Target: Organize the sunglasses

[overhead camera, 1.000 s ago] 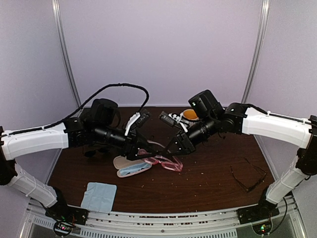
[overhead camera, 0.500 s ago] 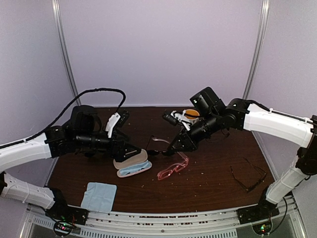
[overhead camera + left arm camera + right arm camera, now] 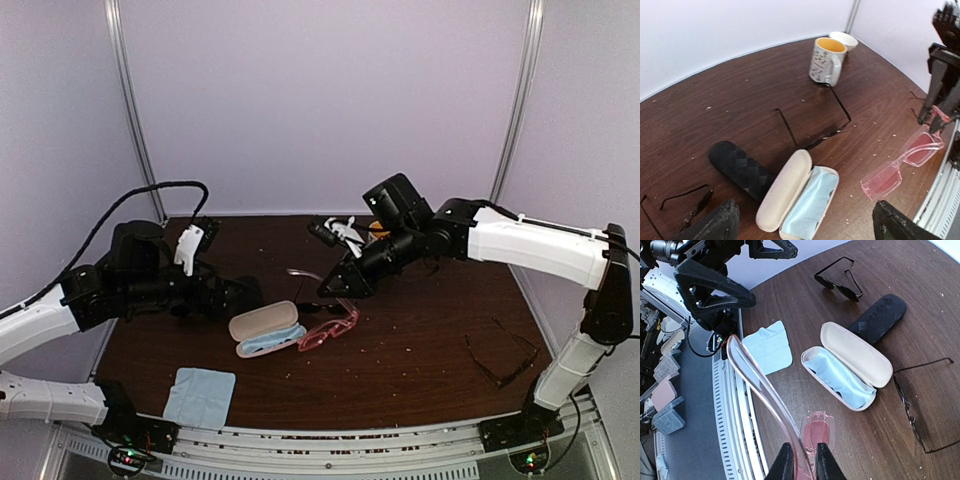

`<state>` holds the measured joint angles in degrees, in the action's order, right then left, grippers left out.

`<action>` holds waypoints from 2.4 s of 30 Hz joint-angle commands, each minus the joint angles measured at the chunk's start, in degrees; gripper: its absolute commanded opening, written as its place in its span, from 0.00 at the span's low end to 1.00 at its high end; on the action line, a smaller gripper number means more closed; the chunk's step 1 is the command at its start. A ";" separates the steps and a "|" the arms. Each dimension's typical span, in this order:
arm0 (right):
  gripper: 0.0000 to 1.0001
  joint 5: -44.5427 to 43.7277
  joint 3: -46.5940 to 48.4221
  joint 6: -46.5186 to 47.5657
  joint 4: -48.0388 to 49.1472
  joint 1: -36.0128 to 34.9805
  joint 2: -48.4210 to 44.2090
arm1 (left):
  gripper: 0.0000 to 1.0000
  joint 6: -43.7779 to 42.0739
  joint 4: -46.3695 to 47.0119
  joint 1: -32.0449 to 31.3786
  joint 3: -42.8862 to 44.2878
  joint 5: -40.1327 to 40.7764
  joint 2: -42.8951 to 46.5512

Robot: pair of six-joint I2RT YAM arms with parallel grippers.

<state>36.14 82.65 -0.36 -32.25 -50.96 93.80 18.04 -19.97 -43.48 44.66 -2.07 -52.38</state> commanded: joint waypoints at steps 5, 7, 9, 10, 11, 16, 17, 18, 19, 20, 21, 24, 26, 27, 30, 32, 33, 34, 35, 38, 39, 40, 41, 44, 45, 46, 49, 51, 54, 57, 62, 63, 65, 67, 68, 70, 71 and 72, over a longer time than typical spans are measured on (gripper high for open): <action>0.01 -0.11 6.28 -1.39 9.75 -3.10 6.01 | 0.95 5.85 -3.68 3.63 -1.39 13.42 4.42; 0.01 0.90 7.35 -1.13 11.27 -3.62 7.83 | 0.94 6.23 -3.74 3.75 -1.83 13.27 4.77; 0.02 2.68 8.65 -0.49 12.46 -3.71 9.78 | 0.94 6.59 -3.76 3.76 -2.10 12.84 4.83; 0.01 3.31 9.26 -0.13 13.14 -3.75 10.71 | 0.94 6.82 -3.83 3.76 -2.24 12.72 4.83; 0.02 4.07 10.02 0.29 13.82 -3.77 11.56 | 0.93 7.02 -3.85 3.76 -2.36 12.50 4.85; 0.02 8.83 14.29 4.10 13.83 -3.73 16.76 | 0.93 7.60 -3.39 3.76 -3.15 11.47 5.33; 0.02 9.54 15.21 5.00 13.41 -3.72 17.84 | 0.92 7.66 -3.41 3.76 -3.29 11.54 5.40; 0.02 9.98 16.00 5.85 13.11 -3.73 18.93 | 0.92 7.77 -3.41 3.76 -3.35 11.53 5.54; 0.02 10.37 16.76 6.46 12.81 -3.71 19.94 | 0.93 7.86 -3.41 3.76 -3.48 11.54 5.68; 0.02 10.88 17.93 7.30 12.11 -3.64 21.05 | 0.93 7.95 -3.53 3.76 -3.52 11.59 5.64; 0.02 11.43 19.13 7.89 11.46 -3.47 22.47 | 0.93 7.97 -3.58 3.76 -3.57 11.52 5.66; 0.01 13.03 22.70 10.20 8.67 -2.89 25.69 | 0.92 8.15 -3.84 3.72 -3.62 11.34 5.50; 0.01 14.05 24.70 12.04 7.07 -2.26 27.40 | 0.92 8.15 -3.85 3.75 -3.64 11.15 5.42; 0.00 14.64 25.40 12.59 6.64 -1.88 28.20 | 0.92 8.15 -3.85 3.76 -3.67 11.08 5.30; 0.00 15.94 27.74 13.65 5.67 -0.66 30.55 | 0.92 8.15 -3.59 3.76 -3.47 10.44 4.62; 0.00 16.57 30.39 15.11 3.47 -0.11 32.33 | 0.92 8.15 -3.75 3.76 -3.21 10.33 4.04; 0.00 16.92 31.43 15.71 2.56 0.25 33.28 | 0.92 8.10 -3.67 3.77 -3.18 10.19 3.82; 0.00 17.27 32.55 16.31 1.31 0.48 34.10 | 0.92 8.07 -3.54 3.75 -3.16 10.09 3.52; 0.00 17.73 33.61 17.00 -0.01 0.73 35.01 | 0.92 8.06 -3.52 3.76 -3.14 10.09 3.36; 0.00 19.23 37.51 19.40 -5.06 1.26 37.82 | 0.91 7.99 -3.24 3.76 -2.97 9.89 2.84; 0.00 20.24 38.39 19.89 -6.93 1.36 38.50 | 0.91 7.98 -3.22 3.74 -2.88 9.89 2.67; 0.00 20.70 38.68 20.22 -7.54 1.33 38.90 | 0.91 7.90 -3.23 3.76 -2.82 9.87 2.45; 0.00 21.12 38.65 20.44 -7.88 1.34 39.01 | 0.91 7.89 -3.07 3.76 -2.80 9.81 2.23; 0.00 21.85 38.55 21.15 -8.72 1.35 39.50 | 0.91 7.80 -2.27 3.76 -2.84 9.40 1.53; 0.00 21.80 38.55 21.31 -8.79 1.31 39.71 | 0.91 7.80 -2.05 3.76 -2.79 9.23 1.03; 0.00 21.53 38.53 21.37 -8.82 1.38 39.88 | 0.91 7.80 -1.89 3.76 -2.67 9.12 0.64; 0.00 20.91 38.47 21.63 -8.78 1.26 40.59 | 0.91 7.80 -1.50 3.76 -2.24 8.63 -0.19; 0.00 19.61 38.80 22.33 -9.08 1.19 41.09 | 0.91 7.80 -1.23 3.76 -2.05 8.26 -0.50; 0.00 16.39 39.52 23.75 -9.88 1.04 41.90 | 0.91 7.71 -1.30 3.76 -1.86 7.97 -0.78; 0.01 11.91 40.63 26.09 -11.87 0.56 42.91 | 0.91 7.80 -1.30 3.76 -1.92 7.73 -0.76; 0.01 5.11 41.67 30.47 -15.49 -1.16 44.27 | 0.91 8.14 -0.90 3.74 -2.62 7.37 -0.53; 0.01 4.70 41.51 30.66 -15.49 -1.28 44.20 | 0.90 8.15 -0.91 3.76 -2.65 7.30 -0.53; 0.01 3.44 41.00 30.65 -15.14 -1.70 44.02 | 0.90 8.15 -0.82 3.76 -2.64 7.18 -0.61; 0.02 1.23 40.74 31.29 -15.33 -2.52 43.84 | 0.90 8.07 -0.78 3.76 -2.65 7.00 -0.71; 0.02 -0.08 40.67 31.75 -15.61 -3.04 43.79 | 0.90 8.00 -0.66 3.76 -2.69 6.94 -0.88; 0.03 -2.22 40.66 32.76 -16.20 -3.87 44.01 | 0.90 7.89 -0.60 3.76 -2.59 6.93 -0.96; 0.04 -2.97 40.68 32.93 -16.30 -4.28 44.11 | 0.90 7.89 -0.56 3.76 -2.64 6.88 -0.99; 0.04 -3.61 40.66 33.10 -16.53 -4.50 44.15 | 0.90 7.88 -0.52 3.71 -2.65 6.78 -0.97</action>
<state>38.30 122.69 30.39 -47.22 -54.26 137.27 25.67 -23.62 -40.05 41.56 5.48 -53.15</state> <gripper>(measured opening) 0.132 0.903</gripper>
